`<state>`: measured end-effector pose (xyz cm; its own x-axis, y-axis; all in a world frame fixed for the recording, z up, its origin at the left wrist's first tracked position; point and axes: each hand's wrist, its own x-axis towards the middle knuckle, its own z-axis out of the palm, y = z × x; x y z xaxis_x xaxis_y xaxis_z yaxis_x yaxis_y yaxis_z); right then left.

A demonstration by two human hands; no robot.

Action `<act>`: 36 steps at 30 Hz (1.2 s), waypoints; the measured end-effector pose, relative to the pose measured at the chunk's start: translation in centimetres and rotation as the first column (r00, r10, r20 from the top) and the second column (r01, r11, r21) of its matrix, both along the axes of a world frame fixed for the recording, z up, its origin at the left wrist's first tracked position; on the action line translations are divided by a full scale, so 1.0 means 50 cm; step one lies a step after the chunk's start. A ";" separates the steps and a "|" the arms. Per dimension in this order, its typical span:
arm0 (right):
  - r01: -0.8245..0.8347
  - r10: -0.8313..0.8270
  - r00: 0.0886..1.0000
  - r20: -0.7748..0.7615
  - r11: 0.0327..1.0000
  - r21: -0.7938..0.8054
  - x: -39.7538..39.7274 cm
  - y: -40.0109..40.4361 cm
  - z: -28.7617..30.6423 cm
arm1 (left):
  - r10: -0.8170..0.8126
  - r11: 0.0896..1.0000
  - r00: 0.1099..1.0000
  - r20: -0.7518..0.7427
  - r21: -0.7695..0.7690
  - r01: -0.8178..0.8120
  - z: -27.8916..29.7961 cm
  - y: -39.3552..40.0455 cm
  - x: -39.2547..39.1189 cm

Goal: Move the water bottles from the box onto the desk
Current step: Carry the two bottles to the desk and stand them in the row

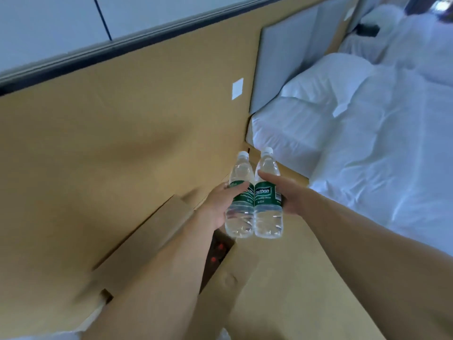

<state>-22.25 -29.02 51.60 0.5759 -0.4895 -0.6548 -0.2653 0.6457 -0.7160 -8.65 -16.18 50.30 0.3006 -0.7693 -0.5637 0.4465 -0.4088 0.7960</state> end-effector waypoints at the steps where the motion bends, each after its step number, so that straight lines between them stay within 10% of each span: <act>1: 0.032 -0.032 0.999 0.005 0.999 0.003 -0.028 -0.008 0.003 | -0.017 1.000 1.000 0.004 -0.001 0.017 0.003 -0.017 -0.022; 15: 0.424 -0.426 0.903 -0.050 0.905 -0.035 -0.569 -0.038 0.031 | -0.498 0.867 0.866 0.054 0.001 0.499 0.049 -0.206 -0.465; 24: 0.591 -0.591 0.806 0.021 0.807 0.002 -0.959 0.021 0.079 | -0.711 0.678 0.620 0.331 0.090 0.729 0.067 -0.247 -0.852; 29: 0.723 -0.723 0.691 0.001 0.690 -0.035 -1.199 0.078 0.109 | -0.804 0.590 0.586 0.094 0.009 0.808 0.097 -0.261 -1.085; 36: 0.822 -0.842 0.529 -0.107 0.540 -0.179 -1.462 0.181 0.141 | -0.949 0.296 0.302 0.087 -0.077 0.952 0.137 -0.253 -1.368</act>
